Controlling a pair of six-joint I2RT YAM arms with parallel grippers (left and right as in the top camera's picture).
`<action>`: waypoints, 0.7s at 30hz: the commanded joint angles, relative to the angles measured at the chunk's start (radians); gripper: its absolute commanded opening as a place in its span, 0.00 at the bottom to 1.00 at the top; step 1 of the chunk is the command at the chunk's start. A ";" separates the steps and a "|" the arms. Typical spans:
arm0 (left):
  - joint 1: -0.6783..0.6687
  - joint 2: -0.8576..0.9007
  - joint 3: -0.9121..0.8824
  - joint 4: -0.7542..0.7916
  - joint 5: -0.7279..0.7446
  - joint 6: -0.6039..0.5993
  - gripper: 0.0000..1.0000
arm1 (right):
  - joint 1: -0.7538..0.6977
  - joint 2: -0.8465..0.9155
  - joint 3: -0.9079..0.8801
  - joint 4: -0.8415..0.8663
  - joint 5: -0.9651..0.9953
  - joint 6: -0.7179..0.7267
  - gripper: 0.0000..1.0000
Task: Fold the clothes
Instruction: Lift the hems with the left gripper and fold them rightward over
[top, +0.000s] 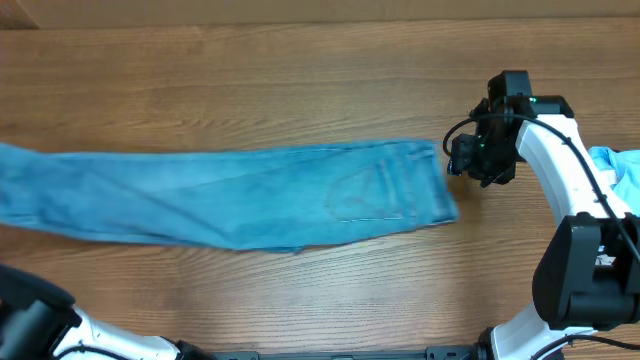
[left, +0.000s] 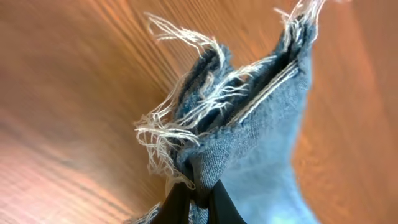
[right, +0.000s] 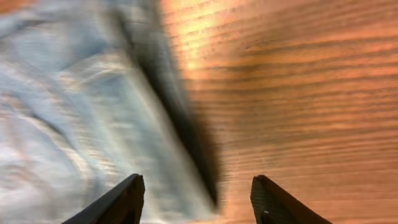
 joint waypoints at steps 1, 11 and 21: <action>0.053 -0.026 0.021 -0.023 0.237 -0.037 0.04 | -0.006 -0.003 0.022 -0.011 0.006 0.001 0.60; -0.521 -0.129 0.021 -0.189 0.359 0.149 0.04 | -0.006 -0.003 0.022 -0.013 0.006 0.000 0.61; -0.905 -0.129 0.020 -0.408 0.128 0.190 0.09 | -0.006 -0.003 0.022 -0.011 0.006 0.000 0.62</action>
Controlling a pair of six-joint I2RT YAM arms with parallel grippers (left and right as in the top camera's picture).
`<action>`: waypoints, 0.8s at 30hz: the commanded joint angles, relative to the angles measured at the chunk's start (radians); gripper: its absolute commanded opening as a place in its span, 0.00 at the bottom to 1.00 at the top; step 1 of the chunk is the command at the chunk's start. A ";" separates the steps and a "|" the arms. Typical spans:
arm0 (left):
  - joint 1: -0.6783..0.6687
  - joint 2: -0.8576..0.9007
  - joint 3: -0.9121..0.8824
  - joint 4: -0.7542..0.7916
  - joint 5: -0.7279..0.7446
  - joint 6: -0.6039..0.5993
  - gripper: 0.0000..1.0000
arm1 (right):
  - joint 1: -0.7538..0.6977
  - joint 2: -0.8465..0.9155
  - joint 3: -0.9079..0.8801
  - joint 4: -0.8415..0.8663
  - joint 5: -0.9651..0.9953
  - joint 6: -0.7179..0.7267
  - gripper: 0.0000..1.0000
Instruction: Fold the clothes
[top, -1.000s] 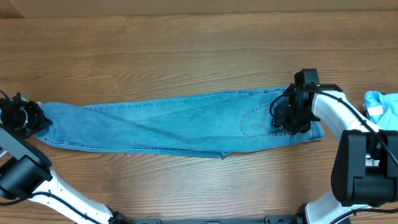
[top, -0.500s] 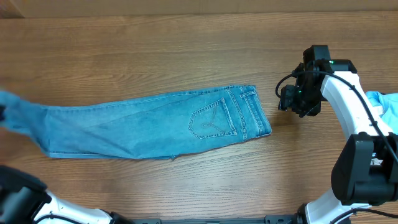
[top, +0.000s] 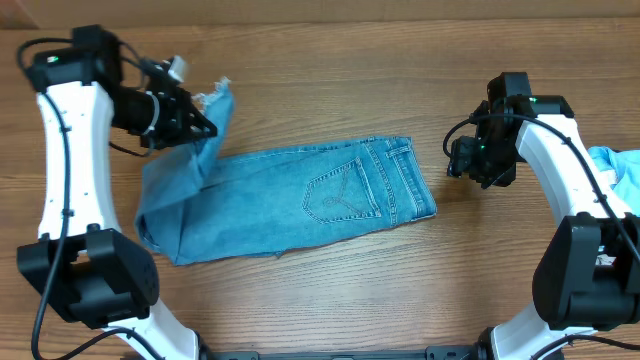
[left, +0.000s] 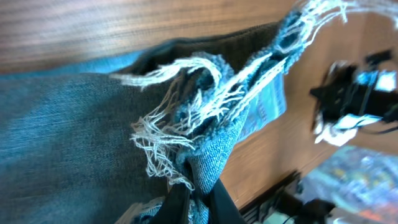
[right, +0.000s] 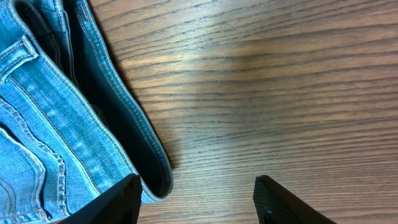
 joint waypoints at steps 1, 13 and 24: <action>-0.068 -0.022 0.013 -0.011 -0.051 0.011 0.08 | -0.006 -0.003 0.021 -0.004 0.006 0.001 0.63; -0.276 -0.019 0.010 0.039 -0.049 -0.173 0.06 | -0.006 -0.003 0.021 -0.023 0.006 -0.003 0.64; -0.360 -0.019 0.010 0.033 -0.054 -0.171 0.33 | -0.006 -0.003 0.021 -0.034 0.006 -0.003 0.69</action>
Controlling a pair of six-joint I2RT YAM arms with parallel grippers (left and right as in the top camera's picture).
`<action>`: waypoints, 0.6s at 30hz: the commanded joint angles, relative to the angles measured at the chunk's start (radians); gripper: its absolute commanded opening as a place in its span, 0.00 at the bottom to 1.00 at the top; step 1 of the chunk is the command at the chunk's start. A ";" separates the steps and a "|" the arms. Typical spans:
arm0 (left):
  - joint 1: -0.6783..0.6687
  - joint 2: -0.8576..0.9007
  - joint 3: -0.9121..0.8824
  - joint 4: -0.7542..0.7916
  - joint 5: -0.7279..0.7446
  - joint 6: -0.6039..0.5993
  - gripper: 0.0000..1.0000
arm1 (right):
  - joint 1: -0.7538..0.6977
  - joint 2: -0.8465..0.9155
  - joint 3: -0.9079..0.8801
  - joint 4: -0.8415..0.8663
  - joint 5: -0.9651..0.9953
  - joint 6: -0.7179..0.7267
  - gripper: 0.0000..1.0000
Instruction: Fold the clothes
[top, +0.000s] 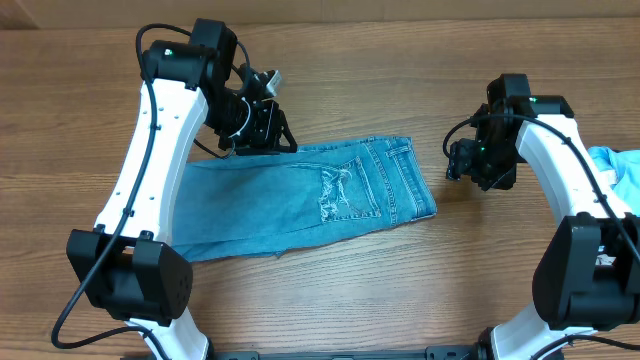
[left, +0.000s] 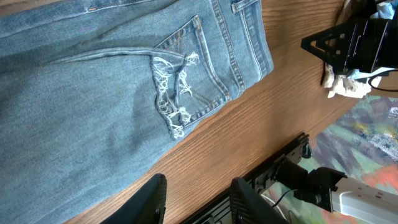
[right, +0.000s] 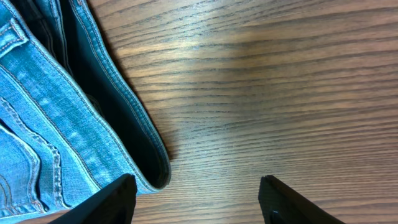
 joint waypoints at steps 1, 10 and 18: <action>-0.004 -0.019 0.010 -0.006 -0.017 -0.005 0.27 | -0.006 -0.003 0.021 -0.006 0.005 -0.002 0.70; 0.012 -0.019 -0.004 -0.108 -0.558 -0.231 0.35 | -0.008 -0.003 0.019 -0.059 -0.235 -0.138 0.94; 0.034 -0.019 -0.331 0.099 -0.528 -0.247 0.34 | -0.008 -0.003 -0.067 -0.005 -0.374 -0.164 0.98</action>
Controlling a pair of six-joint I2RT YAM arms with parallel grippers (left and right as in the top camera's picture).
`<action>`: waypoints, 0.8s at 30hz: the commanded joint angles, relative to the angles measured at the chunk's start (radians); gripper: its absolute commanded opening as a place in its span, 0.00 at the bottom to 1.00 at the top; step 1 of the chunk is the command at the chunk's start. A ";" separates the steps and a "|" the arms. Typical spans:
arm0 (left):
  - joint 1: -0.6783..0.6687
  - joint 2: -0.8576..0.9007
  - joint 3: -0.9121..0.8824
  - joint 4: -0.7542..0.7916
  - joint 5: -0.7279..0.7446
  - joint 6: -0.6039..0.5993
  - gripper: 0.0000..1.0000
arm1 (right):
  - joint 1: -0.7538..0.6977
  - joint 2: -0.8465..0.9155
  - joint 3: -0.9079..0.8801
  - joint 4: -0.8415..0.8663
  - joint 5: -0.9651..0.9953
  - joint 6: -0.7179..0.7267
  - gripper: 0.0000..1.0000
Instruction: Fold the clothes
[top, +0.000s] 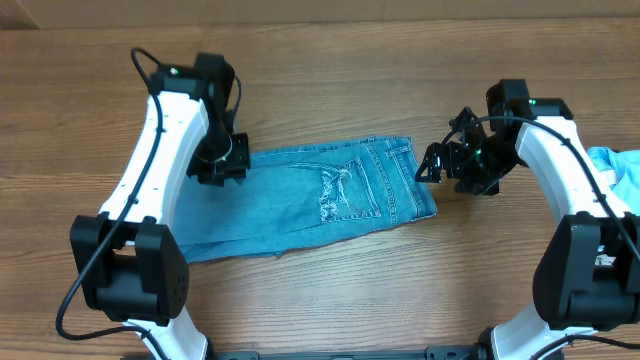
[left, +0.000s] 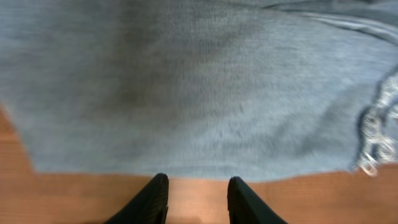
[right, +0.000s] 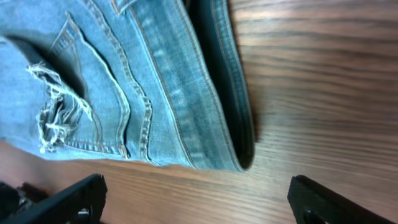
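Observation:
Blue jeans (top: 290, 205) lie folded in half on the wooden table (top: 330, 70). Their frayed leg hems (top: 336, 184) rest on the back pocket, and the waistband (top: 420, 180) is at the right. My left gripper (top: 220, 163) is open, low over the jeans' far-left edge. In the left wrist view the left gripper (left: 196, 196) sits over bare wood just off the denim (left: 199, 81). My right gripper (top: 440, 166) stands wide open beside the waistband. The right wrist view shows this gripper (right: 196, 200) empty below the waistband (right: 217, 93).
A light blue cloth (top: 620, 165) lies at the table's right edge, behind the right arm. The fold of the jeans (top: 165, 235) ends at the left, near the left arm's base.
My left gripper, still open, has moved left and down from above the jeans' middle to their far-left edge. My right gripper has opened wider and turned toward the waistband.
The jeans lay stretched full length, my left gripper shut on the frayed hems. Then the hems were held raised over the doubled-back legs. Then the hems lay on the back pocket and the left gripper was open. Now both grippers are open at the jeans' edges.

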 joint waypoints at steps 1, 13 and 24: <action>0.002 -0.015 -0.143 0.103 0.008 -0.036 0.35 | -0.004 -0.003 -0.059 0.036 -0.041 -0.016 0.98; 0.002 -0.009 -0.353 0.294 0.012 -0.037 0.40 | -0.004 -0.003 -0.357 0.296 -0.244 0.231 0.98; 0.002 -0.009 -0.353 0.275 0.012 -0.029 0.43 | -0.002 -0.003 -0.480 0.724 -0.259 0.468 0.85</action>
